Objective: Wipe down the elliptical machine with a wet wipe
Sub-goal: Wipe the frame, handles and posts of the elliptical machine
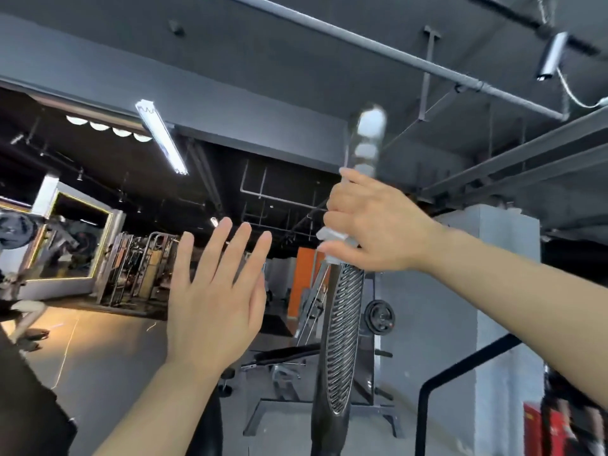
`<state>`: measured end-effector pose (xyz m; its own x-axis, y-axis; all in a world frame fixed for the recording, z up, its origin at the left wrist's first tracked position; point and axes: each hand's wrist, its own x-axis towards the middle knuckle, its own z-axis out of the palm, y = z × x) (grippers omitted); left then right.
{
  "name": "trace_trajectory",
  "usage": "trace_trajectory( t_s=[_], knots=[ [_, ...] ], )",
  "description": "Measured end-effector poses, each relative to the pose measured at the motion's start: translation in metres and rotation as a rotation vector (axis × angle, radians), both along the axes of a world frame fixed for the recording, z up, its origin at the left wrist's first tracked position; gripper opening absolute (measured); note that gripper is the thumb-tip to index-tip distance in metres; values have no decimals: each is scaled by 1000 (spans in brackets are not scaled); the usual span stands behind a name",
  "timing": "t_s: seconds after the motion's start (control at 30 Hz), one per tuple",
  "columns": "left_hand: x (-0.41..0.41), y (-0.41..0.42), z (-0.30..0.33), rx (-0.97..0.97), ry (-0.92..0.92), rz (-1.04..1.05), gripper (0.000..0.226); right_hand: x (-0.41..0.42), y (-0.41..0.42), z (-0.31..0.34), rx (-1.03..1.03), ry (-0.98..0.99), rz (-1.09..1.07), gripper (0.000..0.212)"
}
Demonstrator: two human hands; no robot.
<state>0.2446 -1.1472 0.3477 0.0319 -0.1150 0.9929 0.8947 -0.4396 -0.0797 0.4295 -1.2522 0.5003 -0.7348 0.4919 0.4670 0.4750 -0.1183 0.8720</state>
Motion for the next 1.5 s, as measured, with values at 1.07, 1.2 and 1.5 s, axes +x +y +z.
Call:
trace_trajectory(
  t_s=[1.07,1.2,1.5],
  knots=[
    [-2,0,0,8,5,-50,49,-6,-46,105,667,661,129,32],
    [-2,-1,0,13,3,-48,49,-22,-28,105,428,773,200,25],
    [-1,1,-1,3,-8,-51,49,-13,37,-14,142,947,738,32]
  ],
)
